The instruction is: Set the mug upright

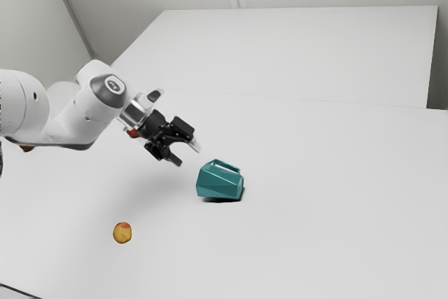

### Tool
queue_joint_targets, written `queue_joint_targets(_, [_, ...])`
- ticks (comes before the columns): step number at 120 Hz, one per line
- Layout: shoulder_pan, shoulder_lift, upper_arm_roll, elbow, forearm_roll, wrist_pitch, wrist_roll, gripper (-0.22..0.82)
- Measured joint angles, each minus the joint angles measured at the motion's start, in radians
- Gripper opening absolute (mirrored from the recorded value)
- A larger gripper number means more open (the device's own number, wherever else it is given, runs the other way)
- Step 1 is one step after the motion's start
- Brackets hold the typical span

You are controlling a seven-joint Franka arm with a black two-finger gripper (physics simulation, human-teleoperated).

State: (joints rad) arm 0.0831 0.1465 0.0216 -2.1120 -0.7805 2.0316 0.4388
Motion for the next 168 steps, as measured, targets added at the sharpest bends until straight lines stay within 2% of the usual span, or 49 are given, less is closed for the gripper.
queue_joint_targets(33, [0.000, 0.064, -0.005, -0.007, -0.123, 0.015, 0.099, 0.60])
queue_joint_targets(88, [0.001, 0.107, -0.003, -0.007, -0.218, -0.133, 0.289, 0.60])
queue_joint_targets(93, [0.001, 0.106, -0.002, -0.006, -0.220, -0.144, 0.303, 0.52])
queue_joint_targets(109, [0.001, 0.103, 0.001, -0.002, -0.222, -0.169, 0.341, 0.17])
queue_joint_targets(121, [0.001, 0.102, 0.002, -0.003, -0.229, -0.182, 0.365, 0.01])
queue_joint_targets(140, [0.001, 0.100, 0.003, 0.000, -0.235, -0.196, 0.395, -0.10])
queue_joint_targets(168, [0.001, 0.071, 0.004, 0.004, -0.236, -0.217, 0.427, -0.16])
